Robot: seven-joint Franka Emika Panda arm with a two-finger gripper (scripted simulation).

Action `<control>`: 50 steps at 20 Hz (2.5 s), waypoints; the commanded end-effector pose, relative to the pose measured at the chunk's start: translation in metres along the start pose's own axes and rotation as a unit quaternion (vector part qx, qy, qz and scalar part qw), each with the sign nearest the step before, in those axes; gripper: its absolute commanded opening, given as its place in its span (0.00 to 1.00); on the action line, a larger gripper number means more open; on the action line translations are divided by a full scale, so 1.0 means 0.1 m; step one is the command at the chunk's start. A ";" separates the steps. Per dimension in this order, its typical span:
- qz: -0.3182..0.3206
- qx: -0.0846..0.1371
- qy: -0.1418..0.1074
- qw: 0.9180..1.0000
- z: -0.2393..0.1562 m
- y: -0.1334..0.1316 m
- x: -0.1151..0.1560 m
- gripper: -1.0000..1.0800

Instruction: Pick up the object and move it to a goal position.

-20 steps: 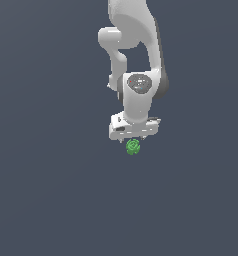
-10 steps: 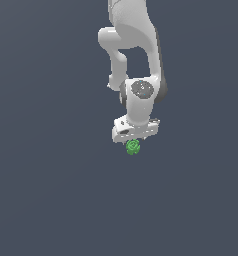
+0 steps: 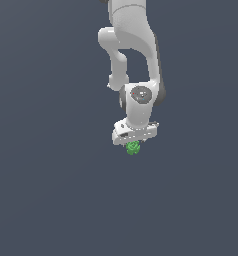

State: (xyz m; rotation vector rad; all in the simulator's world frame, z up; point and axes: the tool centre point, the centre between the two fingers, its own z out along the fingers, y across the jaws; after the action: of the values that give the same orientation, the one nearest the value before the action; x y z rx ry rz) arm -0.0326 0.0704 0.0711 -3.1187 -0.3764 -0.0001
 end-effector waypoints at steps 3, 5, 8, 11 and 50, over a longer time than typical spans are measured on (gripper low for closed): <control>-0.001 0.000 0.000 1.000 0.22 0.00 -0.01 0.96; -0.001 0.000 0.000 1.000 0.27 0.00 -0.01 0.96; -0.001 0.000 0.000 1.000 0.31 0.00 0.00 0.96; -0.001 0.000 0.000 1.000 0.32 0.00 0.00 0.00; -0.002 0.001 0.000 1.000 -1.89 1.07 -0.29 0.00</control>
State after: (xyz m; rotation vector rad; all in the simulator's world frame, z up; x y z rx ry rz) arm -0.0342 -0.0320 0.2429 -3.1168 -0.3804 -0.0017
